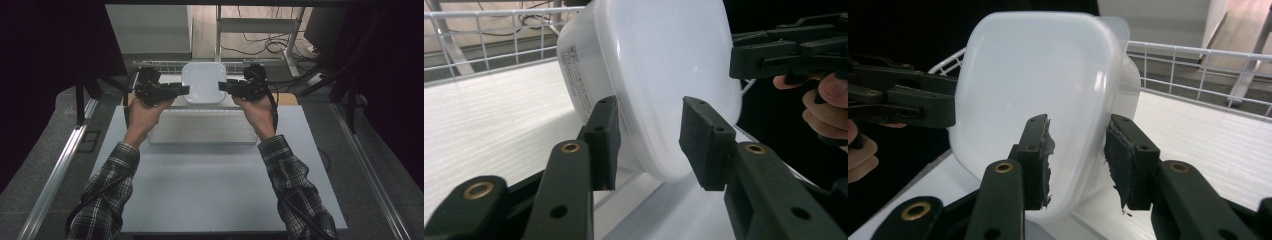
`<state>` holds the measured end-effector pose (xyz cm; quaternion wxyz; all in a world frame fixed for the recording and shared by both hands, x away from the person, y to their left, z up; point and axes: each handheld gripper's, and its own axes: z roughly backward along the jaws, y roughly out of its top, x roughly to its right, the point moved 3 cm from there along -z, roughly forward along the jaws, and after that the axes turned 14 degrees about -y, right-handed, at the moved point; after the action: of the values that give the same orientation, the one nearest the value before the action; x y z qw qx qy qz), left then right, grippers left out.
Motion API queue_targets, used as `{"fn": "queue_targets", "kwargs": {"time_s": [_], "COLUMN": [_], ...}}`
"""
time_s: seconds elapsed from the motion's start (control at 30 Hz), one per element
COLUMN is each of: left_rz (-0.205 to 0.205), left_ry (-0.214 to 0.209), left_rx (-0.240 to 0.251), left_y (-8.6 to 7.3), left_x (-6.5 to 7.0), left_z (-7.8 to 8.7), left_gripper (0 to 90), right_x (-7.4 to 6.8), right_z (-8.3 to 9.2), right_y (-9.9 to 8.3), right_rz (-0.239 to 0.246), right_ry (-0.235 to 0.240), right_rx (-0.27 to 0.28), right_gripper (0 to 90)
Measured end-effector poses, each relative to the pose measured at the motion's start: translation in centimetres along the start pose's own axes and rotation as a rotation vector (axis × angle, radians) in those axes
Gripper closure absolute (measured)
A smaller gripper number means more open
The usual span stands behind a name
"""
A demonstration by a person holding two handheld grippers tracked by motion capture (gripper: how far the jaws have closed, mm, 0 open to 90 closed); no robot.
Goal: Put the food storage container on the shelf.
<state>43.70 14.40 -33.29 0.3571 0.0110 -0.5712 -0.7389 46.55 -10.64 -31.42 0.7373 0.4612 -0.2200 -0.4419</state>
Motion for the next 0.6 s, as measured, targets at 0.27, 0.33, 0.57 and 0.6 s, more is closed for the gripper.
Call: {"fn": "queue_targets", "kwargs": {"time_s": [0.27, 0.33, 0.57, 0.6], "left_rz": [0.016, 0.017, 0.011, 0.006], "left_ry": [0.009, 0.028, 0.083, 0.093], "left_rx": [0.001, 0.001, 0.005, 0.005], "left_y": [0.2, 0.3, 1.1, 1.2], "left_x": [-0.7, -0.8, -1.5, -1.6], "left_z": [-0.5, -0.6, -0.8, -0.9], "left_gripper": [53.0, 49.1, 39.1, 38.6], "right_x": [0.4, 0.4, 0.5, 0.6], "right_z": [-0.7, -0.8, -1.4, -1.6], "right_y": [0.1, 0.2, 0.6, 0.6], "right_rz": [-0.017, -0.001, 0.010, 0.006], "right_ry": [-0.001, -0.025, -0.083, -0.084], "right_rx": [-0.002, 0.006, 0.023, 0.025], "right_gripper": [56.0, 53.1, 47.8, 47.5]}}
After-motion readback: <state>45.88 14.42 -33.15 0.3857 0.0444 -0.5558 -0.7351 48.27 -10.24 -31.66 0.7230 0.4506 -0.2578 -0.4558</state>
